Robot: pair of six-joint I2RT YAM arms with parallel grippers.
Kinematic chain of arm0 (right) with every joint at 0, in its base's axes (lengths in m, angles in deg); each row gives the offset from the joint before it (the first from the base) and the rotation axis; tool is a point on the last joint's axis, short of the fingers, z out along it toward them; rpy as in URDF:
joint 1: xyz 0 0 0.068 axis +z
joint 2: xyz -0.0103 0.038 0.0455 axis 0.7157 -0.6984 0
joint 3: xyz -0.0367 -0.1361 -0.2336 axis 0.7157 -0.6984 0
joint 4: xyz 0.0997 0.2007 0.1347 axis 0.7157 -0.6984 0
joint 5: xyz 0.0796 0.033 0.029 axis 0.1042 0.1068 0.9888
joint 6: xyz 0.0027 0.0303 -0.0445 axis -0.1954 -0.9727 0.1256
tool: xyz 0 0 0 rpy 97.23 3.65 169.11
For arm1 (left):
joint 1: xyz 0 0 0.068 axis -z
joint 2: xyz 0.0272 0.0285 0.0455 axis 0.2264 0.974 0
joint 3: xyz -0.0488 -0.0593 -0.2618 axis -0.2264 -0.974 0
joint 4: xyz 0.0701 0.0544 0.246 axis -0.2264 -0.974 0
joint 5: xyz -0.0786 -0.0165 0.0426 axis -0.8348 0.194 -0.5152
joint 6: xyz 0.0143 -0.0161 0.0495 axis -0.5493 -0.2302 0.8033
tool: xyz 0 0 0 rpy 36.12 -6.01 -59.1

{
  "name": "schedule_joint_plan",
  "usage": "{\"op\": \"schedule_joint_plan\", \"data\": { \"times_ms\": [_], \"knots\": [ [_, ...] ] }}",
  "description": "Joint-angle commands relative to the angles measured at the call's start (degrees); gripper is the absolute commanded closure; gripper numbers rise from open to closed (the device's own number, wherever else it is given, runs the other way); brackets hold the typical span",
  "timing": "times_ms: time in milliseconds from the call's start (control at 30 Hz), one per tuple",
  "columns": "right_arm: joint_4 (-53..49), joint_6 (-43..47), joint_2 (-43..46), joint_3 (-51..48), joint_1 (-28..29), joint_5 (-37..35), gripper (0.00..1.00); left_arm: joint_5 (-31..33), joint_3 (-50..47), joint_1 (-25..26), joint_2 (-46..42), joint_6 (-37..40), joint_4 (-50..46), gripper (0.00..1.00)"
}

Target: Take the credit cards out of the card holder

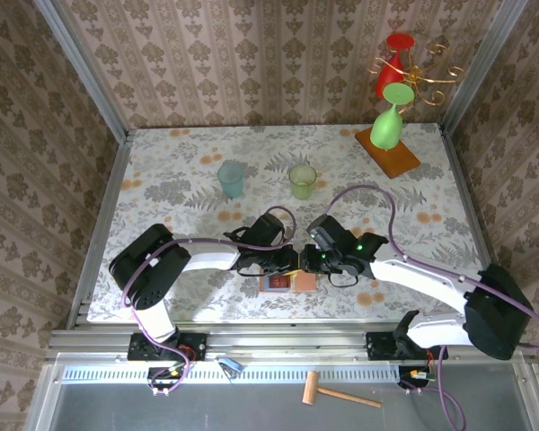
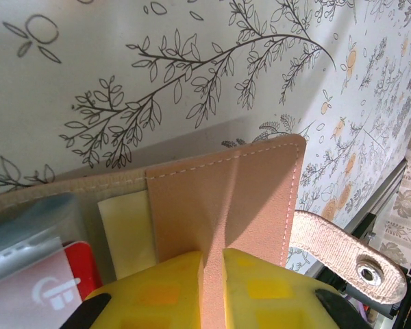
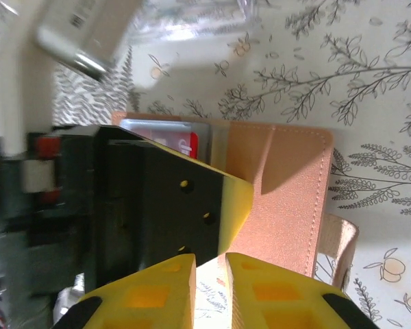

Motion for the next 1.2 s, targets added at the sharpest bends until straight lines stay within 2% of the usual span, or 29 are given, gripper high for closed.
{"op": "schedule_joint_plan", "data": {
  "times_ms": [0,233,700,1167],
  "knots": [
    [-0.8,-1.8,-2.3,0.3,0.0,0.4,0.84,0.3,-1.0,-0.2,-2.4,-0.4,0.2,0.84],
    [-2.6,-1.0,-4.0,-0.8,-0.1,-3.9,0.87,1.0,-1.3,-0.8,-5.4,-0.3,-1.5,0.84],
    [0.9,0.1,-10.8,-0.1,-0.1,-1.9,0.87,8.9,-4.9,-2.7,-16.1,4.4,-14.8,0.84],
    [5.6,0.8,-16.0,-1.3,0.2,1.1,0.88,9.1,-11.4,-5.6,-18.7,3.5,-13.2,0.85]
  ]
}}
